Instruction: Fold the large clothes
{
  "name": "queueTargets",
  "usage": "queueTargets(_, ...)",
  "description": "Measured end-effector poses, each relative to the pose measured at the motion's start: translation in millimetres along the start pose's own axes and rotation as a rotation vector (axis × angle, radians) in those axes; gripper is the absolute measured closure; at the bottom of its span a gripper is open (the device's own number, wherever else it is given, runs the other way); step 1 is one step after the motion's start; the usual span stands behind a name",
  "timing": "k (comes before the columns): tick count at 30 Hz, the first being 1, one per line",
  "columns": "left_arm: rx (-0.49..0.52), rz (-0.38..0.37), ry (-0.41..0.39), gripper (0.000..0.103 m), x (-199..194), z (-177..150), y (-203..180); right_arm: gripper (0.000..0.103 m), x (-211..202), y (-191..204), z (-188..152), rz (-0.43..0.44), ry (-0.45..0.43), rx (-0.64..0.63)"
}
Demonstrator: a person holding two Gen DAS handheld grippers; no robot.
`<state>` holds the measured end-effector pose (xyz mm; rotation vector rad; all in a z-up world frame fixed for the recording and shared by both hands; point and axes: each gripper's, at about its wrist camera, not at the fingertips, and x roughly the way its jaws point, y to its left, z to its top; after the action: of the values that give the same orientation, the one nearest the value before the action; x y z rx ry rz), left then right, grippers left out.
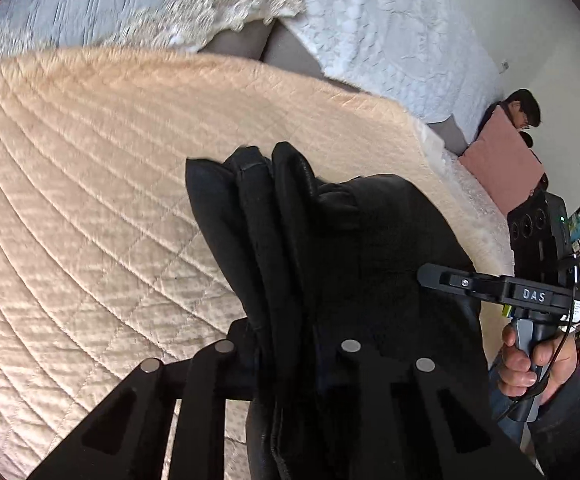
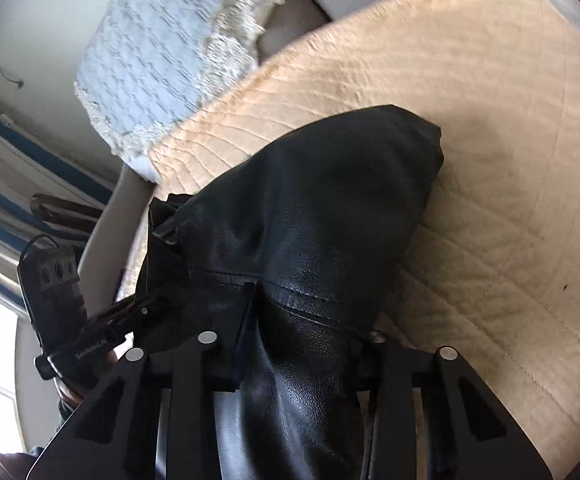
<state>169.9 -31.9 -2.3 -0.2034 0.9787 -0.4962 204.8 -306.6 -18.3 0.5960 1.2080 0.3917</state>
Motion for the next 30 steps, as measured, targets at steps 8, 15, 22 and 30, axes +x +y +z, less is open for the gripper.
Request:
queueTargets(8, -0.011, -0.029, -0.126, 0.086, -52.8, 19.9, 2.9, 0.070, -15.2, 53.5, 19.6, 0.078, -0.066, -0.084)
queueTargets(15, -0.026, 0.032, -0.188, 0.086, -77.1, 52.5, 41.8, 0.070, 26.0, 97.6, 57.0, 0.112, -0.054, -0.151)
queueTargets(22, -0.061, 0.102, -0.192, 0.085, -66.4, 91.8, 96.3, 0.069, 81.9, 117.1, 99.9, 0.109, -0.026, -0.171)
queueTargets(30, -0.177, 0.304, -0.061, 0.079, 2.7, 93.4, 184.2, 0.052, 148.4, 73.1, 115.8, -0.124, 0.032, -0.118)
